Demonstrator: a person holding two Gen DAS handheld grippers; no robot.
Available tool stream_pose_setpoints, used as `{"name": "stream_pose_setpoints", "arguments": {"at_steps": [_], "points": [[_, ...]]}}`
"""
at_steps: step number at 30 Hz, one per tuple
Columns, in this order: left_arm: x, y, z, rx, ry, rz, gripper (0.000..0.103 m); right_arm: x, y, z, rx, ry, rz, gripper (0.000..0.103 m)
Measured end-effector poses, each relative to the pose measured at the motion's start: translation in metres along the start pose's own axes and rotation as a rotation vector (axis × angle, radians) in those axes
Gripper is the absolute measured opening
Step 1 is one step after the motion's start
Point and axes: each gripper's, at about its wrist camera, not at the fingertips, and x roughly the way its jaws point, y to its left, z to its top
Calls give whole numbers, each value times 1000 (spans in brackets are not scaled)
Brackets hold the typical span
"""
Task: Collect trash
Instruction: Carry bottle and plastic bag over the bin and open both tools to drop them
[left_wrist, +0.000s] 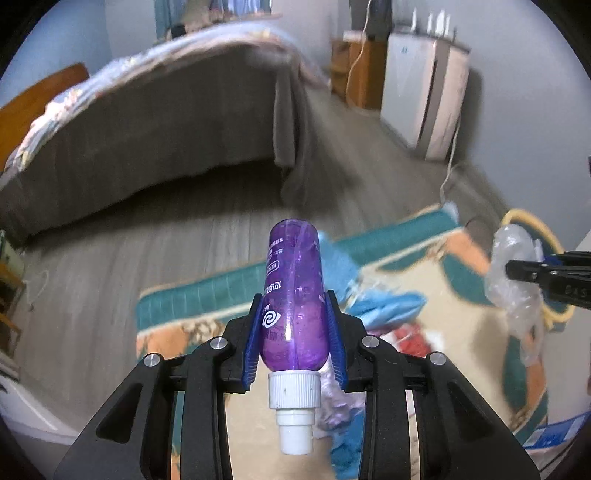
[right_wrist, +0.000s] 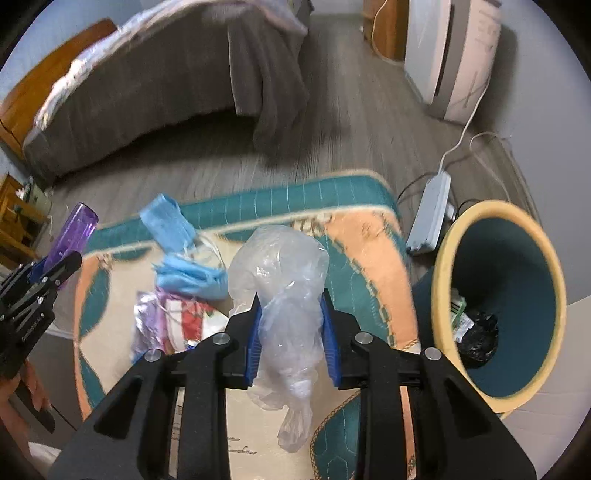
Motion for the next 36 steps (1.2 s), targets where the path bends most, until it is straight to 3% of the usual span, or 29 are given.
{"name": "stream_pose_setpoints", "arguments": {"at_steps": [7, 15, 36], "points": [[-41, -28, 18, 15, -115, -80, 33, -60, -12, 2, 25, -136, 19, 27], [-65, -72, 28, 48, -185, -168, 33, -94, -48, 0, 77, -201, -12, 27], [-19, -208, 30, 255, -123, -285, 33, -79, -188, -20, 245, -170, -141, 28]]}}
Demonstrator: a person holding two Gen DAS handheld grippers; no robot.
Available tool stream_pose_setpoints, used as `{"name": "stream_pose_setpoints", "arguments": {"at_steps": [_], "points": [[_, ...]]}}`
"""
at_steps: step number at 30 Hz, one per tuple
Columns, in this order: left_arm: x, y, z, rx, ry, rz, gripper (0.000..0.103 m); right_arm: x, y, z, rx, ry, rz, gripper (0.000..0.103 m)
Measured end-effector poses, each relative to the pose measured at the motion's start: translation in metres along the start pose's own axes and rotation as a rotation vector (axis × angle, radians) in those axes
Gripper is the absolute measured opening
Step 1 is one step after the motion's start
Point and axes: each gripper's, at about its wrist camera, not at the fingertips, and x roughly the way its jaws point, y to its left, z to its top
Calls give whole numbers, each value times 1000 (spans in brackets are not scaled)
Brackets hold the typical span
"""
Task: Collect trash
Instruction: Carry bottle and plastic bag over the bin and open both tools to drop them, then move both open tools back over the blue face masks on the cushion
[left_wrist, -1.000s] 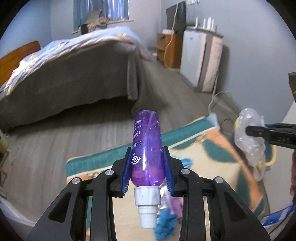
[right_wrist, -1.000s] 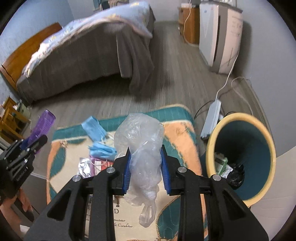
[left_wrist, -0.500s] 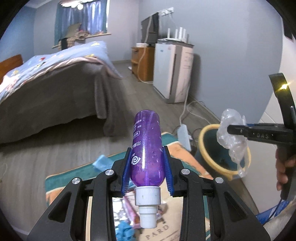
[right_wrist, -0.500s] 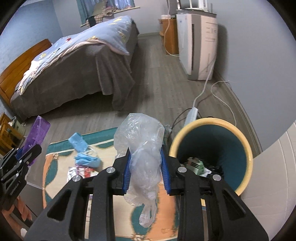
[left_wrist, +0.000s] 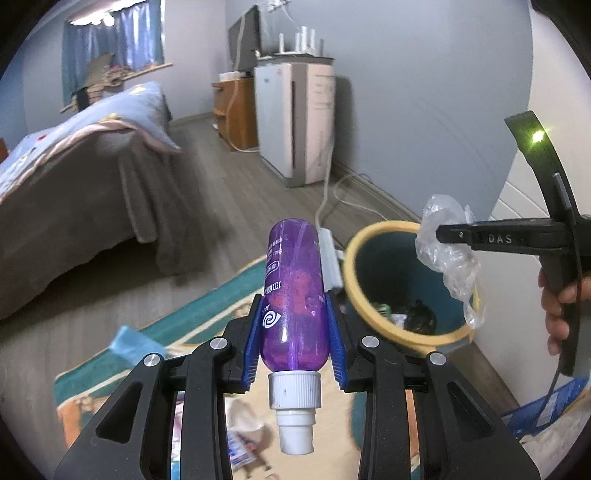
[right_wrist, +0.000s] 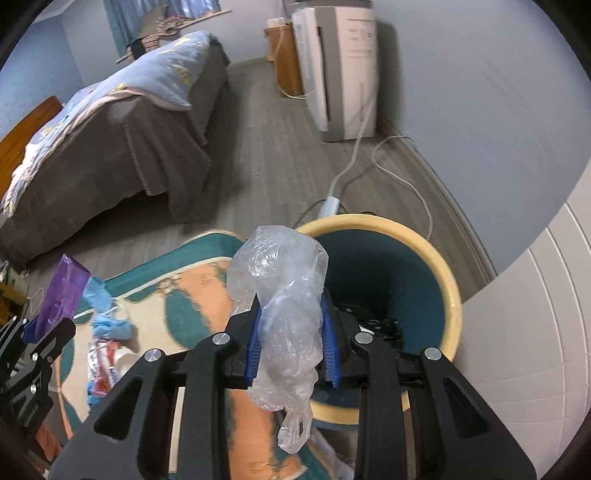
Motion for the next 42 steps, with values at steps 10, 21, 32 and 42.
{"name": "stream_pose_setpoints", "arguments": {"at_steps": [10, 21, 32, 42], "points": [[56, -64, 6, 46, 67, -108, 33, 18, -53, 0, 124, 15, -75, 28], [119, -112, -1, 177, 140, -106, 34, 18, -65, 0, 154, -3, -96, 29], [96, -92, 6, 137, 83, -72, 80, 16, -60, 0, 157, -14, -90, 68], [33, -28, 9, 27, 42, 39, 95, -1, -25, 6, 87, -53, -69, 97]]}}
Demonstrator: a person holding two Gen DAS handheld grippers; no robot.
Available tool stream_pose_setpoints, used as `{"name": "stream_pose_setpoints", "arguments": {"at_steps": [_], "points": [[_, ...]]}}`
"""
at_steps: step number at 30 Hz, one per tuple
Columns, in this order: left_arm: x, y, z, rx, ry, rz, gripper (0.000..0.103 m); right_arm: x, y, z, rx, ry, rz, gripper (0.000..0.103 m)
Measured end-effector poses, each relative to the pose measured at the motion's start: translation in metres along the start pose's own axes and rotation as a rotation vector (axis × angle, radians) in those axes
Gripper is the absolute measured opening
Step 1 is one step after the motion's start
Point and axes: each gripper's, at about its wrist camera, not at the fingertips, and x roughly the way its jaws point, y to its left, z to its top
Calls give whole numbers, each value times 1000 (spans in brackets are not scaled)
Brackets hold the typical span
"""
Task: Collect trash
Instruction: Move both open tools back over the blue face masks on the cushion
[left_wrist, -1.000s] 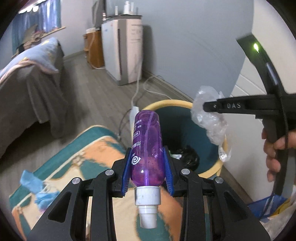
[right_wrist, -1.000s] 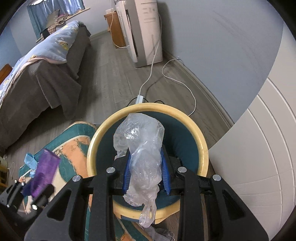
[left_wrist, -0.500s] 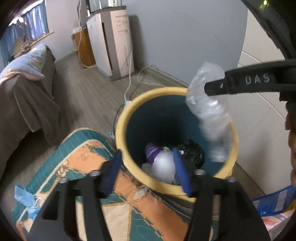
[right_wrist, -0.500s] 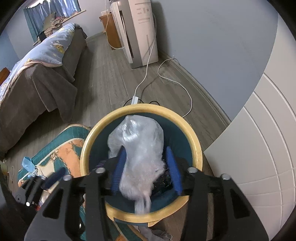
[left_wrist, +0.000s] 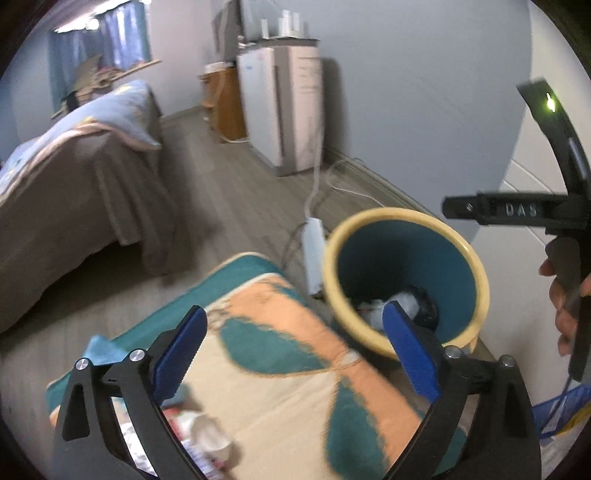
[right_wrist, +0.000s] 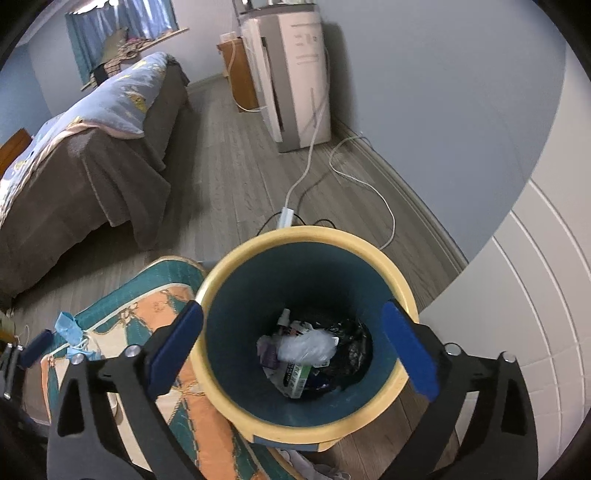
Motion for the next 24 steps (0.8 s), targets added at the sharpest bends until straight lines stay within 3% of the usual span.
{"name": "stream_pose_setpoints", "arguments": {"at_steps": [8, 15, 24], "points": [[-68, 69, -10, -91, -44, 140, 97, -16, 50, 0, -97, -19, 39, 97], [-119, 124, -40, -226, -68, 236, 97, -29, 115, -12, -206, -29, 92, 97], [-136, 171, -89, -283, -23, 320, 98, -31, 194, -42, -347, -3, 132, 97]]}}
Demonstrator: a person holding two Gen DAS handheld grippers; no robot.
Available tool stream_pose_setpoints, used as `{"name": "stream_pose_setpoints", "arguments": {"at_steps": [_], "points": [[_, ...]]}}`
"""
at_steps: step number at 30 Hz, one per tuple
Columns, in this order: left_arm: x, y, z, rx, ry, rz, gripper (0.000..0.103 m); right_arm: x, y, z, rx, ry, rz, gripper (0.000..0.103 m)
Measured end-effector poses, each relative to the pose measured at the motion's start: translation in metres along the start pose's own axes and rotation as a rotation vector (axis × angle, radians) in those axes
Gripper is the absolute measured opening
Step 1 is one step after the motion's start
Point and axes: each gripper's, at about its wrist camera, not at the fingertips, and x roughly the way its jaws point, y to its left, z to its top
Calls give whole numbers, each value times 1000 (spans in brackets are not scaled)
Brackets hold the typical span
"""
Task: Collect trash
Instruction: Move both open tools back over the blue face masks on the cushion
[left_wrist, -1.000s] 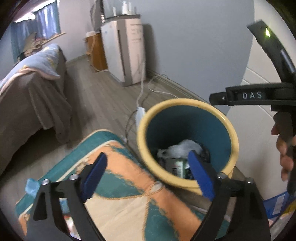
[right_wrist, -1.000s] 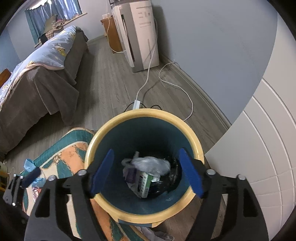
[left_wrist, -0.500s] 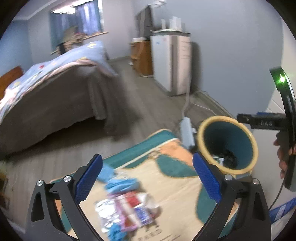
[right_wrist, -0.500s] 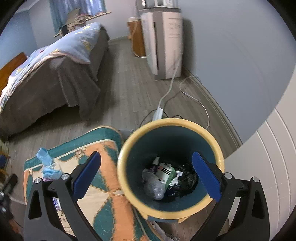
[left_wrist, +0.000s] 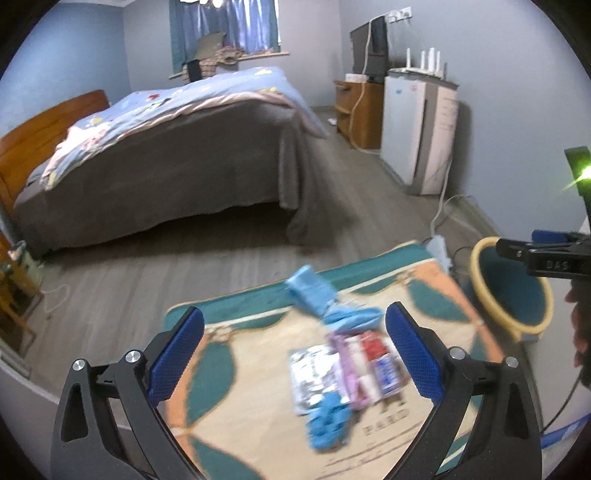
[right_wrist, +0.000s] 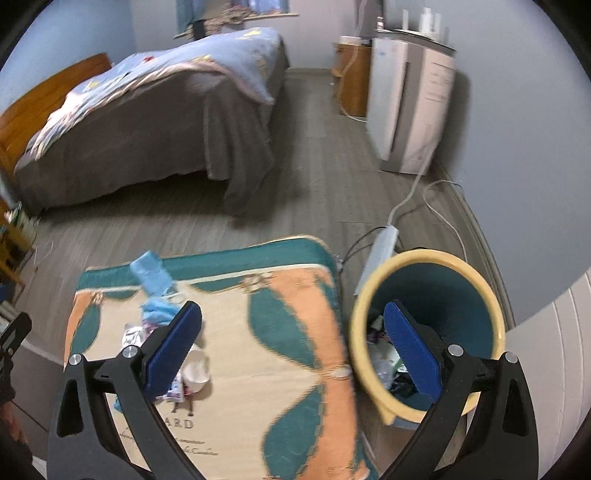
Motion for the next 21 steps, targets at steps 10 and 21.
{"name": "stream_pose_setpoints", "arguments": {"at_steps": [10, 21], "points": [[14, 54, -17, -33, 50, 30, 98, 31, 61, -5, -59, 64, 9, 97], [46, 80, -10, -23, 65, 57, 98, 92, 109, -6, -178, 141, 6, 97]]}}
